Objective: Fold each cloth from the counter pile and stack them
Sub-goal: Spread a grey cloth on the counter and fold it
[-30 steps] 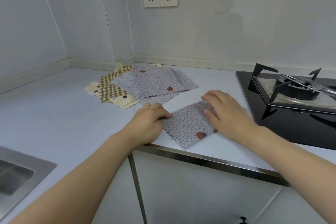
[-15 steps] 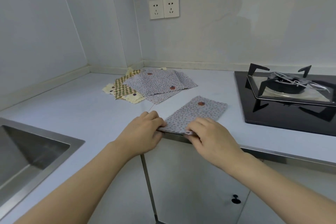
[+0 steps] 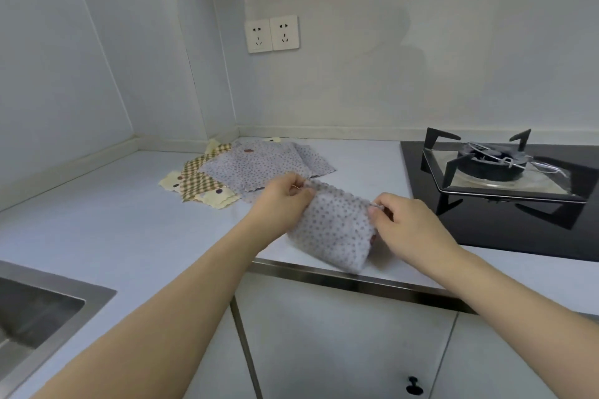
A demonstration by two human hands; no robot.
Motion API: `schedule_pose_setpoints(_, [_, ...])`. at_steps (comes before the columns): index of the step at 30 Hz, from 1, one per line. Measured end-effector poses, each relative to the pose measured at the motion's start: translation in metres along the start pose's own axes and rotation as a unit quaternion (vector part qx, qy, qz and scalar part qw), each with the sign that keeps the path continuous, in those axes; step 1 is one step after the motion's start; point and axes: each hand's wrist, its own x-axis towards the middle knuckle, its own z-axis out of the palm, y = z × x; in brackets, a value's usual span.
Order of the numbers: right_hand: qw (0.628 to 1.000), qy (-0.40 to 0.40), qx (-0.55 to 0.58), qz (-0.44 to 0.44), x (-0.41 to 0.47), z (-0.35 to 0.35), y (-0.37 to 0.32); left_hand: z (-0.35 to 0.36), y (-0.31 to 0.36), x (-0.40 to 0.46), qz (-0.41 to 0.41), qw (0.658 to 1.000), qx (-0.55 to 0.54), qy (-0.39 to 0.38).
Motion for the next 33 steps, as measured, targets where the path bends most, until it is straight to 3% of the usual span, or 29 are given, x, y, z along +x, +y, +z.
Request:
schedule_pose_setpoints(3, [0.987,-0.008,-0.16,-0.006,0.014,0.01,0.022,0.031,-0.007,0.029,-0.017,0.996,0.078,-0.025])
schedule_pose_setpoints(7, [0.978,-0.004,-0.209,0.004,0.022,0.023,0.034,0.054,-0.027,0.043,0.014,0.964,0.264,-0.013])
schedule_pose_setpoints(10, [0.978,0.009,-0.21,0.01,0.023,0.025,0.037,0.055,-0.03,0.048,0.018,0.962,0.272,0.001])
schedule_pose_setpoints(15, [0.978,0.02,-0.207,0.02,0.025,0.024,0.039,0.046,-0.021,0.06,0.008,0.952,0.298,-0.065])
schedule_pose_setpoints(18, [0.975,0.013,-0.221,0.015,0.024,0.024,0.039,0.036,-0.01,0.048,0.037,0.945,0.324,-0.013])
schedule_pose_setpoints(21, [0.978,0.021,-0.206,0.005,0.022,0.025,0.039,0.036,0.006,0.002,0.106,0.964,0.235,0.06])
schedule_pose_setpoints(24, [0.983,0.03,-0.181,-0.001,0.021,0.026,0.04,0.055,0.013,-0.046,0.139,0.952,0.268,0.044])
schedule_pose_setpoints(33, [0.968,0.034,-0.25,0.012,0.015,0.026,0.039,0.103,0.026,-0.053,-0.018,0.901,0.421,0.099])
